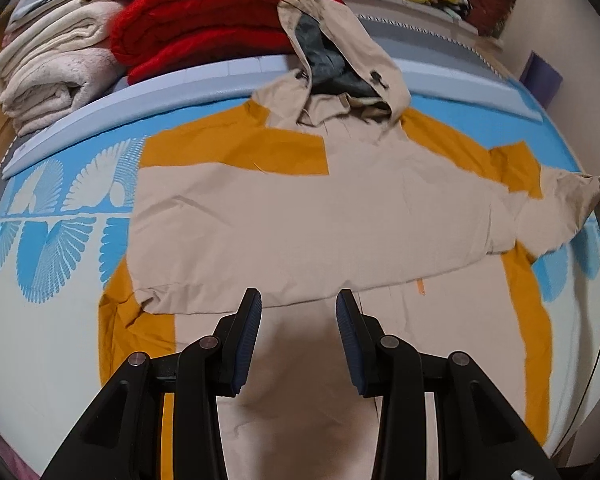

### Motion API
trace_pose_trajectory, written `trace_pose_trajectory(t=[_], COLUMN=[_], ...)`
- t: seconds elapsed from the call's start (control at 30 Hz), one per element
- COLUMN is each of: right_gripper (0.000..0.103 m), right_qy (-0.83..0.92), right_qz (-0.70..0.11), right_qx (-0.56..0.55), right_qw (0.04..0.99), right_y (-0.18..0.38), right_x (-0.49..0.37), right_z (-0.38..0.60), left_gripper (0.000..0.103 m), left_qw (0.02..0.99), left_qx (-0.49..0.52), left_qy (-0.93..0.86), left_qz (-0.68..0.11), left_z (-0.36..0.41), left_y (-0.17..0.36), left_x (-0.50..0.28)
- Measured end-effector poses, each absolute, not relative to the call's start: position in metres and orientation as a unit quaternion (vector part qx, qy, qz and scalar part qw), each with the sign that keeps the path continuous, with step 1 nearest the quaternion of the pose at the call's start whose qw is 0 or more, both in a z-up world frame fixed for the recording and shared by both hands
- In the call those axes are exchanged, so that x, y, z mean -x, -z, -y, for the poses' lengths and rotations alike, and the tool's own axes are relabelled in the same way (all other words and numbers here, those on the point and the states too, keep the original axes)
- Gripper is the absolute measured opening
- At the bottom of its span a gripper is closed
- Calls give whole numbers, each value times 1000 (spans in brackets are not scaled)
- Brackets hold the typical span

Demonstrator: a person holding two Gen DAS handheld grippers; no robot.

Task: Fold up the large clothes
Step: 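Grasp the other sleeve with the right tool and fold it across the body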

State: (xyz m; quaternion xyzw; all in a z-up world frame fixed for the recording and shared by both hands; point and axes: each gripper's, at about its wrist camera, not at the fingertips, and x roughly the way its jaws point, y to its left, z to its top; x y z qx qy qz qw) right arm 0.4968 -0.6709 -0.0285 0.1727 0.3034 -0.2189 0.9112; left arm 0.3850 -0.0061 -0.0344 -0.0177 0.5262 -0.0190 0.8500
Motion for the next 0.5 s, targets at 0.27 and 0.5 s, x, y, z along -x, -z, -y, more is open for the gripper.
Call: trace_pose_trajectory(t=[0.27,0.5], right_gripper=[3,6], right_qy=[-16,-231], right_qz=[-272,-375], right_qx=[-50,-55], right_qw=[961,896], right_y=[-69,-37], right_x=[-488,-458], right_z=[416,224], left_gripper=[36,36], left_qw=[859,853], left_qx=[74,103], left_qy=[-6,-14], left_qz=[-507,-512], left_z=[-36,-69], left_y=[4,-4], left_x=[-382,-378])
